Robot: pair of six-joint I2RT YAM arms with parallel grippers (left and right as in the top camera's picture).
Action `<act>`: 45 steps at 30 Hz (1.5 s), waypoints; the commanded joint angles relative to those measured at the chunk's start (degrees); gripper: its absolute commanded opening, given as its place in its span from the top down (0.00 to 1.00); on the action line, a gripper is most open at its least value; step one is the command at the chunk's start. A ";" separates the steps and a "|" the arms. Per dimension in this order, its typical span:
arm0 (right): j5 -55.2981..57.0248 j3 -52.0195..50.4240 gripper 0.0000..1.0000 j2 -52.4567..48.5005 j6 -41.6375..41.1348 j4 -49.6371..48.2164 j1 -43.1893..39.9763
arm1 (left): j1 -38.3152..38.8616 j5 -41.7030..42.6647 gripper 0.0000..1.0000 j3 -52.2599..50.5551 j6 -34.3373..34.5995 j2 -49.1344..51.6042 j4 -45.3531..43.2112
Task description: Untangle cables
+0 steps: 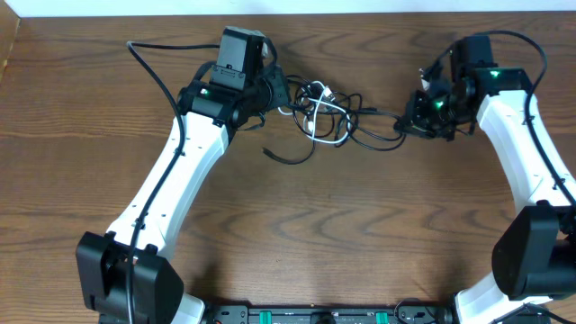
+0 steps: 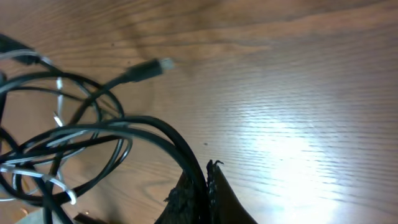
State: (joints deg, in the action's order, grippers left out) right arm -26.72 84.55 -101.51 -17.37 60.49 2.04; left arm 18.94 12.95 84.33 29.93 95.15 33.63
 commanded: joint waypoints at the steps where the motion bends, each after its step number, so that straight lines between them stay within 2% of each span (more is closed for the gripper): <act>1: 10.32 -0.24 0.99 0.68 2.95 1.31 -3.13 | -2.16 -7.91 0.92 1.03 -4.46 -0.26 2.23; 9: 22.77 -0.24 0.99 0.68 3.28 3.26 -3.52 | -2.16 -12.81 0.92 1.01 -7.69 0.44 8.52; 14: 31.87 -0.24 0.99 0.68 0.33 5.20 -5.46 | -2.23 -25.35 0.92 1.01 -7.67 0.66 13.84; 17: 34.36 -0.24 0.99 0.68 -2.40 5.79 -7.13 | -2.27 -29.79 0.92 1.01 -7.67 0.94 15.80; 24: 36.81 -0.24 0.99 0.68 -6.93 7.80 -12.41 | -2.27 -33.48 0.92 0.96 -7.69 1.20 16.94; 29: 35.82 -0.24 0.99 0.68 -6.99 8.57 -16.81 | -2.27 -33.11 0.92 0.96 -7.63 1.20 16.90; 34: 21.55 -0.24 0.95 0.68 2.12 6.95 -19.39 | -2.25 -25.29 0.92 0.96 -7.63 1.20 16.61; 38: 15.06 -0.24 0.82 0.68 6.58 6.75 -19.19 | -2.25 -15.78 0.92 0.96 -7.67 1.20 15.54; 39: 14.05 -0.24 0.73 0.68 7.23 6.78 -19.19 | -2.25 -13.33 0.92 0.96 -7.72 1.20 15.23; 41: 11.54 -0.24 0.44 0.68 9.40 6.78 -19.19 | -2.25 -7.06 0.92 0.96 -9.57 1.20 14.19; 43: 8.85 -0.24 0.27 0.68 11.54 6.78 -19.19 | -2.25 0.11 0.92 0.96 -12.17 1.20 12.96; 45: 6.75 -0.24 0.21 0.68 12.94 6.80 -19.19 | -2.25 4.24 0.92 0.96 -13.38 1.20 12.24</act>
State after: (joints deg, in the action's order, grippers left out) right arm -16.34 84.53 -101.49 -9.30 67.26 -17.39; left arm 16.23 6.59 84.33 20.73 96.47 46.70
